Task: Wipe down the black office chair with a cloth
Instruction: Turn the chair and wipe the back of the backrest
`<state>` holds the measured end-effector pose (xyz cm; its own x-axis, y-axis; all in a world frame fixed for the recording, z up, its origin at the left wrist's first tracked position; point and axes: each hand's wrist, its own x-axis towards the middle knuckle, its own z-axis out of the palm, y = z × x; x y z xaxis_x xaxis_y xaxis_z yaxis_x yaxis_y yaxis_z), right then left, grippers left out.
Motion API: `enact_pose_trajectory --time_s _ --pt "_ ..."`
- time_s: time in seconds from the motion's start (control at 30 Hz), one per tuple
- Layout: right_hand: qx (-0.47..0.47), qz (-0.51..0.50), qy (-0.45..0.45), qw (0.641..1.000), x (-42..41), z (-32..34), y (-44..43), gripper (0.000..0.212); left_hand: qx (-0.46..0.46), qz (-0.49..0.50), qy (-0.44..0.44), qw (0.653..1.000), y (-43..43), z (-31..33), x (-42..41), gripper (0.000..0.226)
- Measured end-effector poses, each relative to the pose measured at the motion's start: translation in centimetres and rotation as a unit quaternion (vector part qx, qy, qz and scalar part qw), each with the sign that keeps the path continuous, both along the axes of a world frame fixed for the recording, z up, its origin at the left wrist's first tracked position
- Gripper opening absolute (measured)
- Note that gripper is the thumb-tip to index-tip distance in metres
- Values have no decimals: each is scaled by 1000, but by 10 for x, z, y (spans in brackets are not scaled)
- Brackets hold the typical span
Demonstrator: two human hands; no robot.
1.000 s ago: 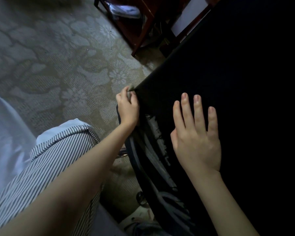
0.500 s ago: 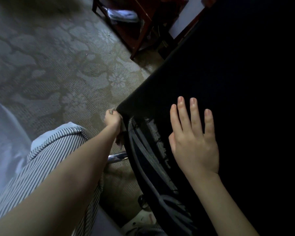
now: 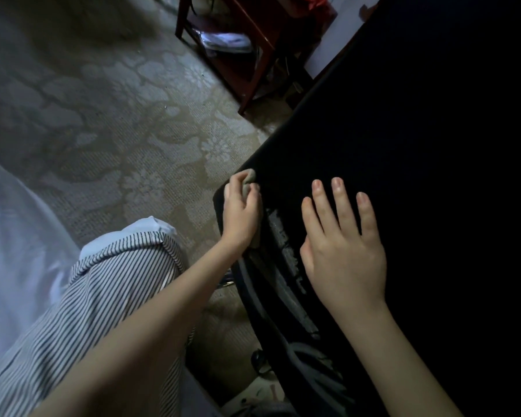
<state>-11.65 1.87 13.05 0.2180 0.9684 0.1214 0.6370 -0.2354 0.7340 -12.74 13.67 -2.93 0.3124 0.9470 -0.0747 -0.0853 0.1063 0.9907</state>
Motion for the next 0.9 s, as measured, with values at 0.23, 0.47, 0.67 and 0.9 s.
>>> enact_pose_trajectory --time_s 0.23,0.47,0.67,0.9 --pt "62 -21 70 995 -10 -4 -15 47 250 3 -41 967 -50 53 -10 26" --pt "33 -28 19 999 -9 -8 -21 52 242 7 -4 970 -50 3 -2 32" --pt "-1 -27 -52 998 -3 -16 -28 56 101 29 60 993 -44 -32 0 36" --pt "-13 -29 -114 993 0 -22 -27 56 -79 43 126 988 -33 -68 1 25"
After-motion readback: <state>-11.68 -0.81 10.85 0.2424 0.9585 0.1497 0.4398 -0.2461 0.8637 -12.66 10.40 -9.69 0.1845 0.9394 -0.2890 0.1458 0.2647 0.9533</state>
